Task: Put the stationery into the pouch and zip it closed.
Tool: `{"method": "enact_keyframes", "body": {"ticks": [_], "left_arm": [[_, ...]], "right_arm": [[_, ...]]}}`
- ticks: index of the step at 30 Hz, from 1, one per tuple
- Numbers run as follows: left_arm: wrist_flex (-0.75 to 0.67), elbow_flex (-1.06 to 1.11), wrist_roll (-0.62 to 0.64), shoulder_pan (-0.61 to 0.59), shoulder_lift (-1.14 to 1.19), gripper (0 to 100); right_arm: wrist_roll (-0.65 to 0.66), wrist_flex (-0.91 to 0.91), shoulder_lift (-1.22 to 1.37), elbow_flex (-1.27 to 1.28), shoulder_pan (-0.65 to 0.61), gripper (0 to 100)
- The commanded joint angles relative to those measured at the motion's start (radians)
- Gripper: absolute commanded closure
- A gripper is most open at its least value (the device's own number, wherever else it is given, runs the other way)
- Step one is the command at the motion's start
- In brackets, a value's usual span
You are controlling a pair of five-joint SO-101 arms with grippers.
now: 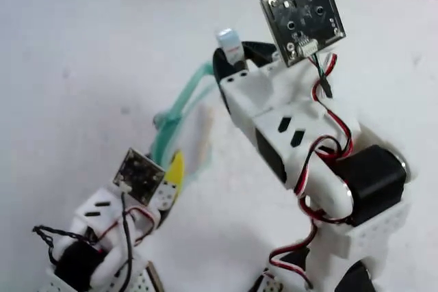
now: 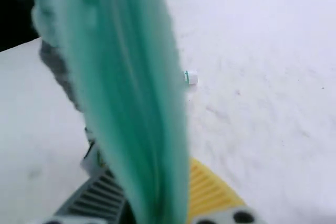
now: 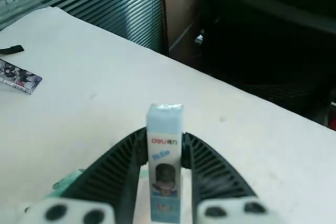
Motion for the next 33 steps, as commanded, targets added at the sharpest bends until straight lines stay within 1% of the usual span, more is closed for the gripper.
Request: {"method": "enact_keyframes", "body": {"ticks": [1, 8, 15, 18, 21, 23, 25, 28, 33], "left_arm": [[0.011, -0.064, -0.014, 0.004, -0.008, 98], [0.011, -0.069, -0.015, 0.004, -0.008, 98], [-0.005, -0.063, -0.015, 0.004, -0.008, 98], [-0.020, -0.061, -0.015, 0.004, -0.008, 97], [-0.014, -0.061, -0.015, 0.002, -0.008, 89], [-0.011, -0.061, -0.006, -0.024, -0.008, 85], [-0.017, -0.061, -0.006, -0.064, -0.008, 85], [-0.020, -0.064, -0.006, -0.097, -0.008, 84], [-0.035, -0.063, -0.006, -0.099, -0.008, 84]], "right_arm": [[-0.015, -0.018, -0.019, -0.026, -0.007, 98.1], [-0.020, -0.051, -0.025, 0.098, -0.007, 98.1], [-0.021, -0.225, -0.019, 0.121, -0.010, 98.1], [-0.021, -0.312, 0.002, 0.157, -0.071, 98.1], [-0.021, -0.394, 0.030, 0.224, -0.136, 98.1], [-0.021, -0.444, 0.042, 0.290, -0.150, 98.1], [-0.021, -0.466, 0.042, 0.365, -0.151, 98.1], [-0.021, -0.466, -0.001, 0.456, -0.151, 98.1], [-0.021, -0.510, -0.163, 0.585, -0.150, 98.1]]}}
